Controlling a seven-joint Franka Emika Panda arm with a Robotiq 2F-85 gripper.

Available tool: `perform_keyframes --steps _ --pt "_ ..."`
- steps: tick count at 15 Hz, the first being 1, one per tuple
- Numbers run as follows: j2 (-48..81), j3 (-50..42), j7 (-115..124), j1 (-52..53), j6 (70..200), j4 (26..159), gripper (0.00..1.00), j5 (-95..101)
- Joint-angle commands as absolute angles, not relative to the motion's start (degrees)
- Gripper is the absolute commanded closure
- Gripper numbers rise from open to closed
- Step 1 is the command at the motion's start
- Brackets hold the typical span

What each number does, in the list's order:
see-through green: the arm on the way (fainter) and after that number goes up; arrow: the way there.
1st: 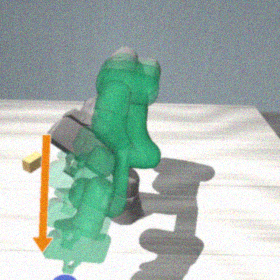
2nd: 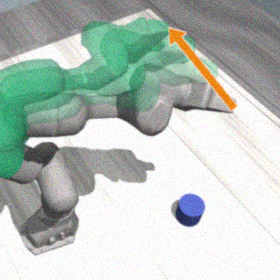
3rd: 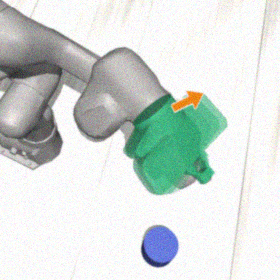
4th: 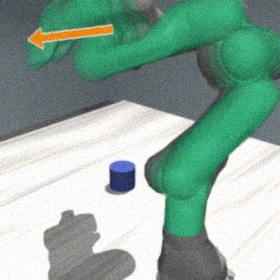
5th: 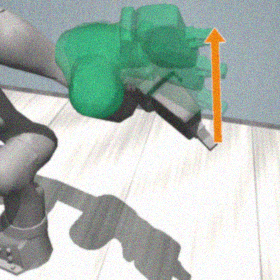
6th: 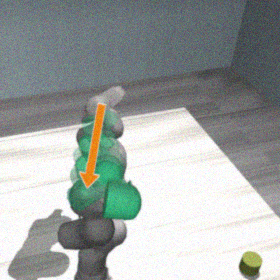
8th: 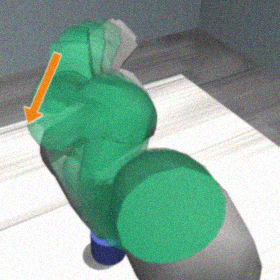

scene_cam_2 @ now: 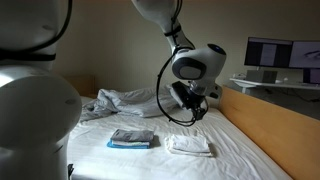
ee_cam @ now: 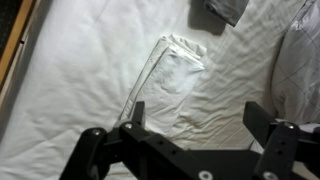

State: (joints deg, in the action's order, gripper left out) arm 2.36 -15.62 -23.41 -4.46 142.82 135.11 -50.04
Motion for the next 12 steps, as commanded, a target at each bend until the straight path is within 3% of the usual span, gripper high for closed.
perform_keyframes --steps 1,12 --pt "2.28 -13.31 -23.15 -6.79 142.8 135.1 0.0 -49.73" --pt "10.11 -9.42 -23.46 -7.43 144.61 130.62 0.0 -49.81"
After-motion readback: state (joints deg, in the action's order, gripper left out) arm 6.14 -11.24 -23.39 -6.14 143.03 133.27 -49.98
